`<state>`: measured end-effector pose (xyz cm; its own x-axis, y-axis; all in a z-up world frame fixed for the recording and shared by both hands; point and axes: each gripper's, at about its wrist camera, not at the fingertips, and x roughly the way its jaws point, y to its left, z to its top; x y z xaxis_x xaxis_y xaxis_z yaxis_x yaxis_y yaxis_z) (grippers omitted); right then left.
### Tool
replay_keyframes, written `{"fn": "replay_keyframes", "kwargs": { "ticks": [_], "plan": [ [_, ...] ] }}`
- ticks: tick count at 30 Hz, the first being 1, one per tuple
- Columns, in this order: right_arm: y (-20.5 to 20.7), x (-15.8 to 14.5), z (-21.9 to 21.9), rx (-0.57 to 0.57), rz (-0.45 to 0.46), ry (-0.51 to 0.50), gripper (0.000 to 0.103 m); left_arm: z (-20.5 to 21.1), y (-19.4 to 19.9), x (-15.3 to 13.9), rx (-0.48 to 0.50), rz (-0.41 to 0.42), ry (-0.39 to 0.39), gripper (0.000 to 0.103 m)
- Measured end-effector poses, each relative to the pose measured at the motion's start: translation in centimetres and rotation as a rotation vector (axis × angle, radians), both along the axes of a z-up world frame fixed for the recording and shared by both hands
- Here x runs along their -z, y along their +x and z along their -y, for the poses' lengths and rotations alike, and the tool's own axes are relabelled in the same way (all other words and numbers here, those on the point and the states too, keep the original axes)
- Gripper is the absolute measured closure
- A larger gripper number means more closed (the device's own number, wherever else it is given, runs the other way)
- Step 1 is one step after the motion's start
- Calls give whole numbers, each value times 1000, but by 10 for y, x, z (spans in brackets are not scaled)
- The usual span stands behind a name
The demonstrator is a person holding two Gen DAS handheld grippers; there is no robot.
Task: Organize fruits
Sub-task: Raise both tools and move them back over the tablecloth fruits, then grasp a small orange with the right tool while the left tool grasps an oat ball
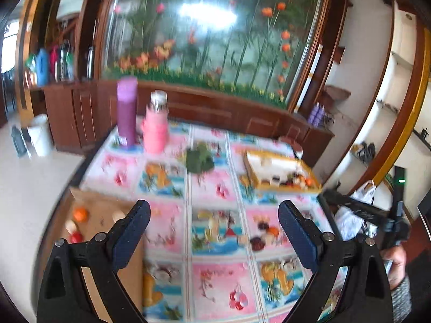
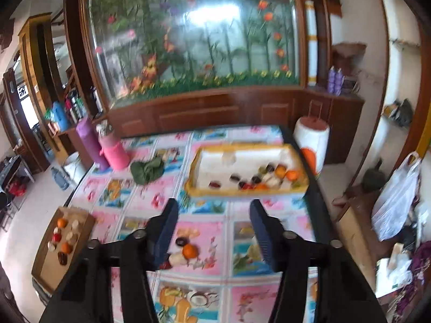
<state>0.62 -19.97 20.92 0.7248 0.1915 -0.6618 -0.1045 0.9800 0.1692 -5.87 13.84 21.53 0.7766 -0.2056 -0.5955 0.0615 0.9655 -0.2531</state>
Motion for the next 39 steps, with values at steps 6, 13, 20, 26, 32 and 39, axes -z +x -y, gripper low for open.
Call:
{"fn": "replay_keyframes", "kwargs": {
  "ticks": [6,13,20,26,32,39],
  "plan": [
    [48,138,-34,-27,-187,74,71,11,0,84,-15,-147,4,7],
    [70,179,-40,-112,-201,200,71,8,-11,125,-65,-183,62,7],
    [53,181,-59,-353,-257,417,71,8,-9,151,-100,-223,30,7],
    [46,180,-55,-444,-257,603,70,33,-8,149,-99,-220,102,7],
    [46,183,-60,-350,-256,370,70,47,7,143,-75,-204,107,7],
    [38,180,-80,-372,-226,160,71,61,16,169,27,-243,140,8]
  ]
}}
